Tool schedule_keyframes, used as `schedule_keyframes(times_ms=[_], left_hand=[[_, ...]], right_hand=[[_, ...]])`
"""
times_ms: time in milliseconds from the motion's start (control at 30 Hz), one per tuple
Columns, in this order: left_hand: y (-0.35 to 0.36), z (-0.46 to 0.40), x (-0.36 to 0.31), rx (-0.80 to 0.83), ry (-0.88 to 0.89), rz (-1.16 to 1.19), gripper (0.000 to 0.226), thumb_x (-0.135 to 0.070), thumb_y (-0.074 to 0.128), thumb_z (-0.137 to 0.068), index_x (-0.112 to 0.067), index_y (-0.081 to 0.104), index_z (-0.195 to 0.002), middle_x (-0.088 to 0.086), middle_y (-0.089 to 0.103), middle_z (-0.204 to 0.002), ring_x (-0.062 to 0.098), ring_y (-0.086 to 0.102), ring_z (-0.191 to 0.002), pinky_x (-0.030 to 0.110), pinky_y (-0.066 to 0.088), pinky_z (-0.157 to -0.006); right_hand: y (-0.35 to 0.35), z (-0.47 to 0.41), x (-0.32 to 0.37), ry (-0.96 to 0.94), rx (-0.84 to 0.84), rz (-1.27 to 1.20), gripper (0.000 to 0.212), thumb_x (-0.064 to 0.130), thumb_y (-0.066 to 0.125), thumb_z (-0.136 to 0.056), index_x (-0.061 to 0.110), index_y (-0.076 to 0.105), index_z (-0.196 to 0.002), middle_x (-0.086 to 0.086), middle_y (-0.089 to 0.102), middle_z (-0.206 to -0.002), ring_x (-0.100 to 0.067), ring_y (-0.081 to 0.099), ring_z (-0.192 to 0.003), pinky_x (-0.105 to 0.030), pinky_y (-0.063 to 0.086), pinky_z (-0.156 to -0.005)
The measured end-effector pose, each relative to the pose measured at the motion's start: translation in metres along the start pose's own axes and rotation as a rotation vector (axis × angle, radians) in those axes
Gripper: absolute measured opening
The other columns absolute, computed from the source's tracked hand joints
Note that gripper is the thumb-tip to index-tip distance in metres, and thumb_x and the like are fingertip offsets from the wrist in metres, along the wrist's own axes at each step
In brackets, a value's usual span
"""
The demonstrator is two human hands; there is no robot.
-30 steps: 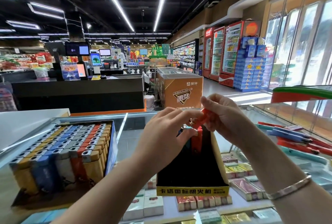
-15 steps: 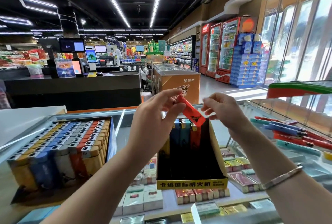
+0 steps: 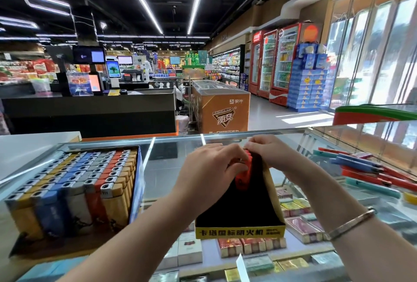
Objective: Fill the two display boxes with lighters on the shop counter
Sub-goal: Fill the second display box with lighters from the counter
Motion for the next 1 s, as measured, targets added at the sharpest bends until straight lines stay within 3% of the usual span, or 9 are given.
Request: schedule_keyframes(times_ms=[67, 233, 433, 533, 600, 700, 833, 1000], left_hand=[[0.004, 0.001, 0.0, -0.022, -0.013, -0.007, 0.011, -0.025, 0.071, -0.075, -0.018, 0.065, -0.081, -0.004, 0.07, -0.076, 0.014, 0.065, -0.07, 0.029, 0.054, -0.073], [0.011, 0.003, 0.0, -0.102, -0.048, -0.084, 0.017, -0.023, 0.077, -0.073, -0.019, 0.06, -0.071, -0.007, 0.069, -0.069, 0.009, 0.063, -0.062, 0.032, 0.041, -0.096], [0.014, 0.004, -0.003, -0.134, -0.203, -0.02, 0.014, -0.028, 0.075, -0.075, -0.023, 0.063, -0.079, -0.01, 0.068, -0.072, 0.008, 0.057, -0.069, 0.026, 0.039, -0.08], [0.014, 0.003, -0.003, -0.095, -0.176, -0.033, 0.021, -0.026, 0.069, -0.081, -0.025, 0.068, -0.102, -0.008, 0.072, -0.087, 0.008, 0.057, -0.082, 0.024, 0.034, -0.083], [0.012, 0.001, -0.005, -0.082, -0.112, -0.041, 0.019, -0.021, 0.071, -0.079, -0.024, 0.072, -0.097, -0.007, 0.073, -0.088, 0.002, 0.055, -0.085, 0.02, 0.037, -0.085], [0.013, 0.001, -0.01, -0.11, -0.07, -0.014, 0.017, -0.016, 0.069, -0.076, -0.018, 0.075, -0.092, -0.005, 0.073, -0.086, 0.008, 0.05, -0.1, 0.01, 0.031, -0.091], [0.015, 0.002, -0.011, -0.066, -0.22, 0.099, 0.02, -0.022, 0.068, -0.082, -0.023, 0.072, -0.102, -0.008, 0.072, -0.096, 0.008, 0.065, -0.084, 0.022, 0.051, -0.081], [0.015, -0.002, -0.01, -0.037, -0.192, 0.012, 0.019, -0.025, 0.065, -0.084, -0.025, 0.071, -0.102, -0.007, 0.072, -0.094, 0.013, 0.065, -0.081, 0.027, 0.052, -0.072]], right_hand=[[0.001, 0.0, 0.0, 0.0, 0.015, 0.009, 0.026, 0.026, 0.045, -0.096, 0.019, 0.06, -0.077, 0.003, 0.057, -0.067, -0.004, 0.052, -0.058, -0.013, 0.037, -0.045], [0.001, 0.0, 0.001, -0.007, 0.02, 0.019, 0.026, 0.024, 0.044, -0.097, 0.018, 0.059, -0.077, 0.001, 0.056, -0.07, -0.008, 0.05, -0.061, -0.018, 0.036, -0.05], [0.002, -0.002, 0.0, -0.015, 0.008, 0.03, 0.028, 0.024, 0.044, -0.097, 0.018, 0.057, -0.073, 0.0, 0.054, -0.068, -0.009, 0.05, -0.062, -0.021, 0.035, -0.053], [0.002, -0.003, 0.0, -0.023, 0.012, 0.022, 0.029, 0.023, 0.045, -0.096, 0.019, 0.057, -0.07, 0.001, 0.054, -0.065, -0.009, 0.05, -0.061, -0.021, 0.035, -0.053], [0.002, -0.004, -0.002, -0.032, 0.0, 0.011, 0.031, 0.021, 0.046, -0.095, 0.019, 0.057, -0.066, 0.002, 0.052, -0.062, -0.009, 0.047, -0.058, -0.02, 0.034, -0.051], [0.003, -0.006, -0.003, -0.041, -0.016, 0.014, 0.033, 0.02, 0.047, -0.095, 0.019, 0.057, -0.063, 0.003, 0.053, -0.062, -0.008, 0.046, -0.058, -0.021, 0.034, -0.051], [0.003, -0.009, -0.004, -0.057, -0.023, -0.01, 0.034, 0.017, 0.048, -0.094, 0.018, 0.057, -0.061, 0.001, 0.053, -0.062, -0.01, 0.046, -0.06, -0.024, 0.036, -0.055], [0.003, -0.007, -0.004, -0.06, -0.015, -0.001, 0.034, 0.018, 0.047, -0.095, 0.018, 0.056, -0.062, 0.001, 0.052, -0.062, -0.01, 0.046, -0.06, -0.024, 0.035, -0.055]])
Point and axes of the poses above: each hand's wrist, its own z-axis away from the middle knuckle, its own y-axis out of the palm, x = y × z, the point moved 2 cm from there along -z, towards the middle knuckle
